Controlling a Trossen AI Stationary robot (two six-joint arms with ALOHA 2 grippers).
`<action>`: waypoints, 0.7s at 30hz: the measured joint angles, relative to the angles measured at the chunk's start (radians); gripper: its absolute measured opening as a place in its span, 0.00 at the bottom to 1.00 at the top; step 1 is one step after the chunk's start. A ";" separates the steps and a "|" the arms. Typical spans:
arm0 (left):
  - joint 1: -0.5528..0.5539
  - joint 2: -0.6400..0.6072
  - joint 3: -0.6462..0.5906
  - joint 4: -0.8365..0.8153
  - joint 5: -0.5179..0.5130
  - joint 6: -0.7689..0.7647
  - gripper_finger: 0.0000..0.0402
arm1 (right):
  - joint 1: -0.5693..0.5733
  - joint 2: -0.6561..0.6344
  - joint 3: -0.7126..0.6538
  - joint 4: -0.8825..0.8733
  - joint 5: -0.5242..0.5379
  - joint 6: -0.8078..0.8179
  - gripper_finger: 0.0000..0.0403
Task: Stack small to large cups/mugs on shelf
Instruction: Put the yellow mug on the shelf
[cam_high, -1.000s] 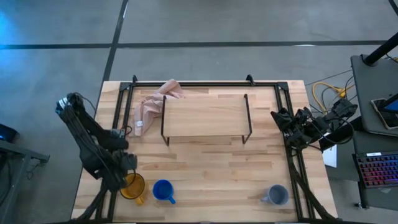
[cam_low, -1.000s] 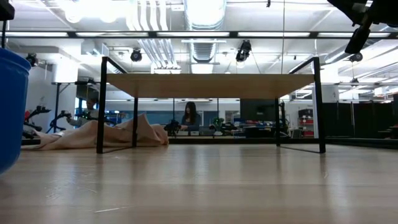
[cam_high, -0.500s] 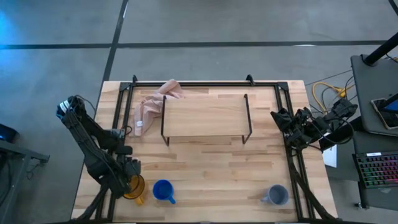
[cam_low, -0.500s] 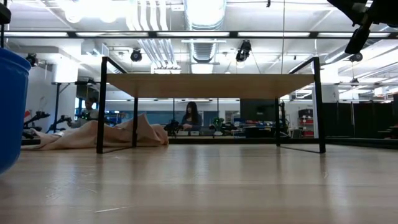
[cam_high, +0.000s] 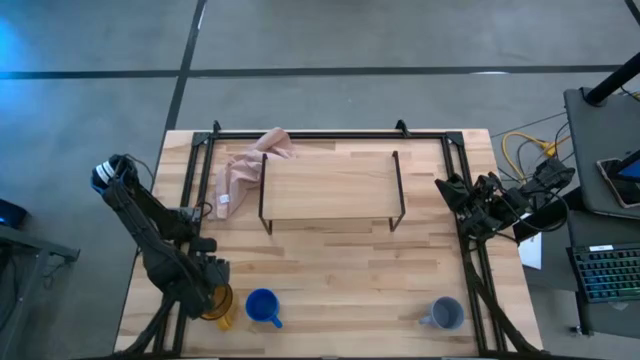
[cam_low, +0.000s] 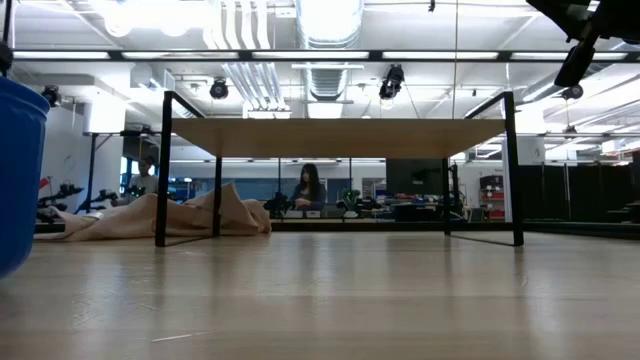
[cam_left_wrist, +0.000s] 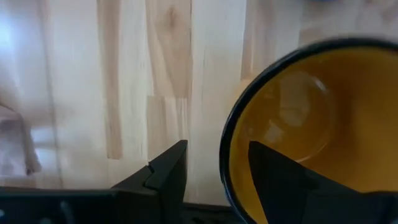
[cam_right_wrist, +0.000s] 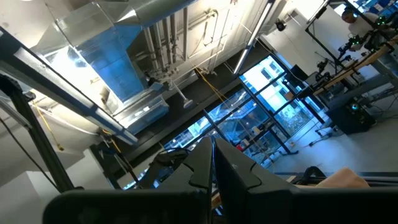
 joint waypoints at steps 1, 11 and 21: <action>0.000 0.000 -0.012 0.006 0.005 -0.003 0.39 | 0.000 0.000 0.000 0.000 0.000 0.000 0.03; 0.000 -0.004 -0.053 0.031 0.009 0.001 0.30 | 0.000 0.000 0.000 0.000 0.000 0.000 0.03; 0.006 -0.011 -0.051 0.038 0.015 -0.004 0.05 | 0.000 0.000 0.000 -0.001 0.000 -0.060 0.03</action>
